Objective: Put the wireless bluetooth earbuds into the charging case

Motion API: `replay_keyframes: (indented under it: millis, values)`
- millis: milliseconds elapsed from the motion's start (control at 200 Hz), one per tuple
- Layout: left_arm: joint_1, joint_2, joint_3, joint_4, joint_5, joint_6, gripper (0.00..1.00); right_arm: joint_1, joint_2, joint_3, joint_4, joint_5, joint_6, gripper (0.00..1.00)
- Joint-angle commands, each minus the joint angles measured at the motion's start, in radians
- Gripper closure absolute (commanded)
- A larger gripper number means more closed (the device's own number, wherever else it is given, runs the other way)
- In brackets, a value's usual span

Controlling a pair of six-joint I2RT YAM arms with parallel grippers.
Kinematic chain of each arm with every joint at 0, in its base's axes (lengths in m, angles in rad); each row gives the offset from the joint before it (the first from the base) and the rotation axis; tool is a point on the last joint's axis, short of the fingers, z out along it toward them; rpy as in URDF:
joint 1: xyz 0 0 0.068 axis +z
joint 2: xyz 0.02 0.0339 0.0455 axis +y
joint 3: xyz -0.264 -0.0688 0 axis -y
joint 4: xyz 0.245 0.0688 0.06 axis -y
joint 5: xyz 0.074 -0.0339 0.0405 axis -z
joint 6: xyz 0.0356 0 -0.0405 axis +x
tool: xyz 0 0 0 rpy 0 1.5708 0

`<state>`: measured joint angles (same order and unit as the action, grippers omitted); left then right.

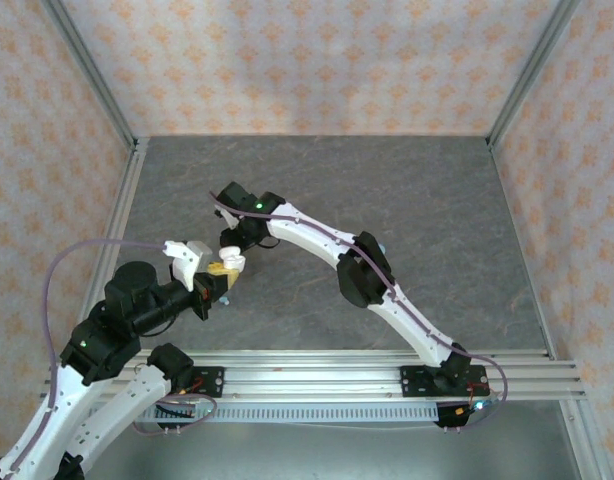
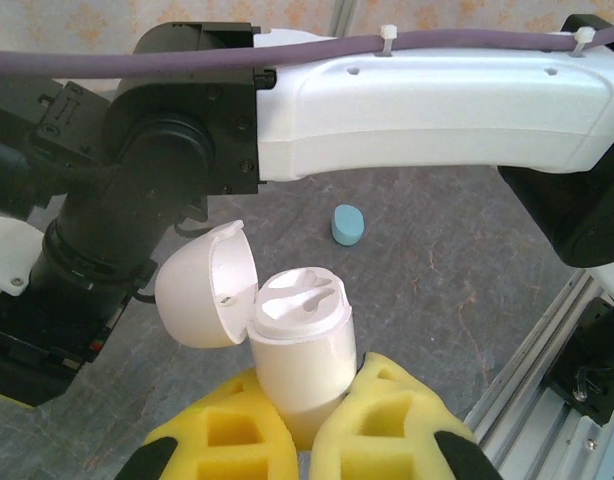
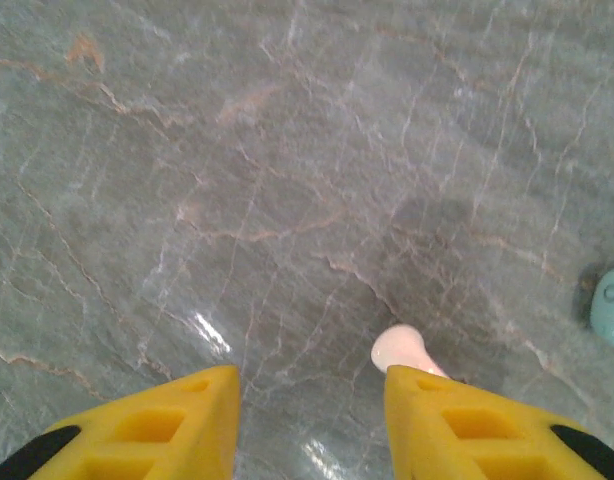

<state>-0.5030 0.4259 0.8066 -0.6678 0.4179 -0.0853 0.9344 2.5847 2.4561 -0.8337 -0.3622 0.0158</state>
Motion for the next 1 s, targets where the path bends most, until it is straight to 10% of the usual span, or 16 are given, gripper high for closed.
replay_keyframes:
  millis: [0,525,996]
  values:
    - [0.004,-0.001,-0.006,0.031,0.014,-0.021,1.00,0.000,0.018,-0.006,0.065,0.031,-0.039,0.55]
    - [0.005,-0.005,-0.008,0.018,0.020,-0.017,1.00,-0.009,0.102,0.044,0.080,0.004,-0.114,0.46]
    - [0.005,-0.004,-0.026,0.033,0.023,-0.026,1.00,-0.008,0.072,0.044,-0.109,0.020,-0.081,0.60]
